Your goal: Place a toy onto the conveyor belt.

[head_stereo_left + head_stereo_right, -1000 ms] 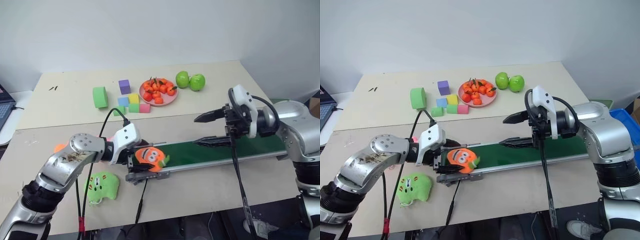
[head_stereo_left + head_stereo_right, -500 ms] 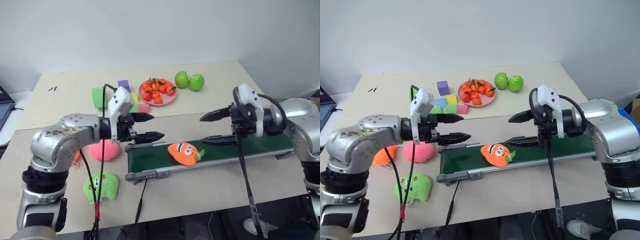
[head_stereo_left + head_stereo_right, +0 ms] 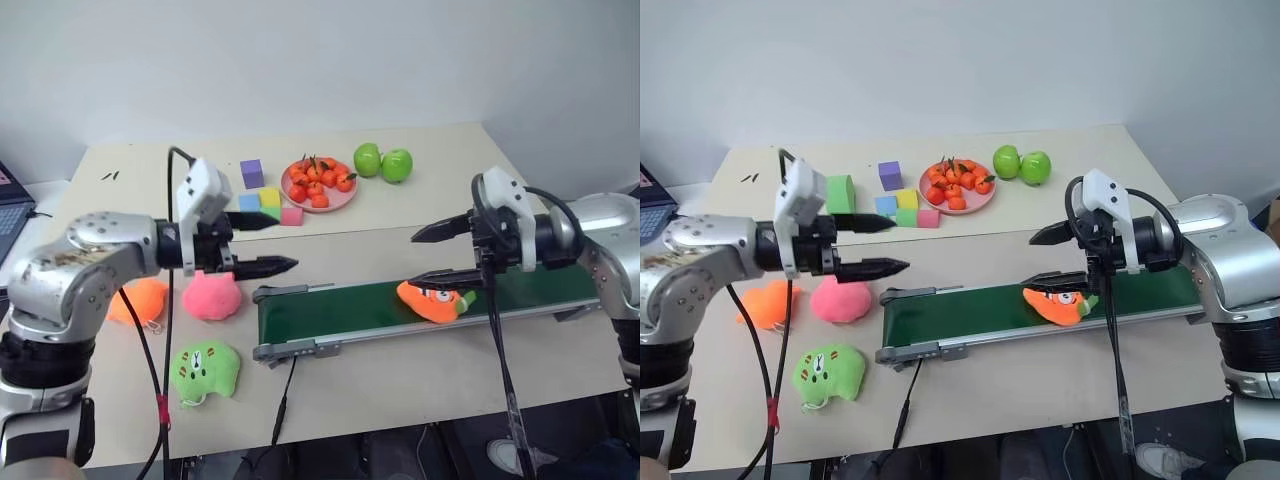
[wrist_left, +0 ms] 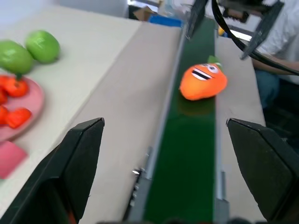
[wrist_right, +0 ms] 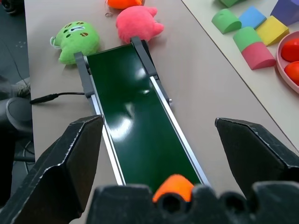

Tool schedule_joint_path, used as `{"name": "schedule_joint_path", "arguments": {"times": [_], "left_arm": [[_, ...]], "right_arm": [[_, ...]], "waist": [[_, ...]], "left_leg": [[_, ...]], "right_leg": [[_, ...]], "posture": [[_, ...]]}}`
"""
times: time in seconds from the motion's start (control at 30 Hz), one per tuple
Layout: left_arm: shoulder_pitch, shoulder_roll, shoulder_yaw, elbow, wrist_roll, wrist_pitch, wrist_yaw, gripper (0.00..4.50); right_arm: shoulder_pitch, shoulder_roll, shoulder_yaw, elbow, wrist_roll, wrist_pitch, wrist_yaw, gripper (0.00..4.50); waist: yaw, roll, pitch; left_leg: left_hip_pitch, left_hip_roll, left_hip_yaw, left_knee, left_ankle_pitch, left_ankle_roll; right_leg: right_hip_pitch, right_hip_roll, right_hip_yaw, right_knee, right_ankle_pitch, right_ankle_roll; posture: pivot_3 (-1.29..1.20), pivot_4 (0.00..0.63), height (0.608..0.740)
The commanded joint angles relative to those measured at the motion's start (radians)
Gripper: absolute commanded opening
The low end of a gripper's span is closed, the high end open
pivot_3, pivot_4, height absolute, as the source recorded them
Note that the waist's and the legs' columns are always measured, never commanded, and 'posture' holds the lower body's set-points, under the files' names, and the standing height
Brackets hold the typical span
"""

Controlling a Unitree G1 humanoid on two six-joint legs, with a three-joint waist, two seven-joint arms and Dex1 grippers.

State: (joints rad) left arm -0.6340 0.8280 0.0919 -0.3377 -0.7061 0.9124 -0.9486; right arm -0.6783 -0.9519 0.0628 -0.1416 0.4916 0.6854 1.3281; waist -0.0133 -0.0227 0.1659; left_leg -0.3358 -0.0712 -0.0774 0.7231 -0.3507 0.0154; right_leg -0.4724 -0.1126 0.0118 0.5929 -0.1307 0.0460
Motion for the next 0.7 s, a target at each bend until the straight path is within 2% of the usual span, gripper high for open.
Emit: {"name": "schedule_joint_path", "arguments": {"times": [0.03, 0.37, 0.7], "left_arm": [[-0.035, 0.009, 0.027, -0.01, 0.001, -0.019, 0.022, 4.47], [-0.109, -0.021, -0.001, 0.043, 0.01, -0.027, 0.046, 4.47], [-0.138, -0.009, -0.018, 0.06, 0.012, -0.023, 0.023, 4.47]], "right_arm": [[-0.027, 0.002, -0.029, -0.012, 0.013, -0.016, -0.003, 4.5], [-0.007, 0.002, -0.1, -0.036, 0.068, -0.004, -0.027, 4.5], [0.003, 0.009, -0.159, -0.03, 0.127, -0.003, -0.04, 4.5]], "waist": [[-0.002, 0.0, 0.0], [0.0, 0.0, 0.0], [-0.001, 0.0, 0.0]], "left_leg": [[0.0, 0.0, 0.0, 0.0, 0.0, 0.0], [0.0, 0.0, 0.0, 0.0, 0.0, 0.0], [0.0, 0.0, 0.0, 0.0, 0.0, 0.0]], "right_leg": [[0.0, 0.0, 0.0, 0.0, 0.0, 0.0], [0.0, 0.0, 0.0, 0.0, 0.0, 0.0], [0.0, 0.0, 0.0, 0.0, 0.0, 0.0]], "posture": [[0.0, 0.15, 0.74], [0.0, 0.15, 0.74], [0.0, 0.15, 0.74]]}}
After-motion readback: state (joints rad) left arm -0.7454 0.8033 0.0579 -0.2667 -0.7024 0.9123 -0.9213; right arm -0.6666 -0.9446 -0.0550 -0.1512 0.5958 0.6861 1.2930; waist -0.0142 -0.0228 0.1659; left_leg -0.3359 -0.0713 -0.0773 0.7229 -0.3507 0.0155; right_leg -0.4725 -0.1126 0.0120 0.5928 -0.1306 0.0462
